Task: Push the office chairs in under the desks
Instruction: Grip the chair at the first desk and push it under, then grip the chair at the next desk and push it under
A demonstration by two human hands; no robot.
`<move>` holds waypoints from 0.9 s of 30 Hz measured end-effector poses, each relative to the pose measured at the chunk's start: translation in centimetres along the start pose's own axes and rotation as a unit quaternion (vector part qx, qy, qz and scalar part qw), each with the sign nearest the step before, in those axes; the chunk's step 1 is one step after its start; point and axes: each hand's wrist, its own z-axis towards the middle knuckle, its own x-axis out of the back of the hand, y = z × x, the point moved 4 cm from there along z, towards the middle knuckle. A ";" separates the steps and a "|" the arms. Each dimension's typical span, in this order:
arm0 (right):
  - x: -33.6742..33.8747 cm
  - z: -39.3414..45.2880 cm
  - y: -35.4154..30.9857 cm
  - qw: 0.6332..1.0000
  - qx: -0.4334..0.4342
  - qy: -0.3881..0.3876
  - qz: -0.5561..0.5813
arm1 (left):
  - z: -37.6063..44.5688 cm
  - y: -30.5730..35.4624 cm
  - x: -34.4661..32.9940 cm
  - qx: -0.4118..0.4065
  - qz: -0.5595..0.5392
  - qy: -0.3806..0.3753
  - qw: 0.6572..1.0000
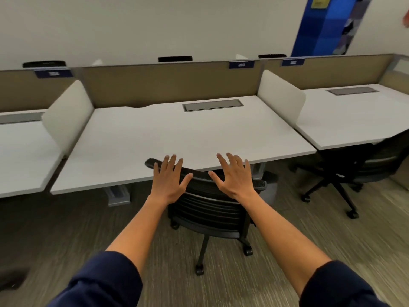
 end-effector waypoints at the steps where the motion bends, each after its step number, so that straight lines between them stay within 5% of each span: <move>1: 0.1 0.2 -1.0 1.000 0.014 0.005 0.001 | -0.7 -0.3 0.3 0.008 0.009 0.005 1.000; 15: -2.4 -1.9 -20.3 0.982 0.186 -0.007 0.040 | -14.9 -12.6 5.8 0.152 0.042 0.046 0.986; 27: -3.6 -21.2 -51.5 0.923 0.375 -0.028 0.077 | -46.5 -31.8 12.8 0.340 0.061 0.100 0.933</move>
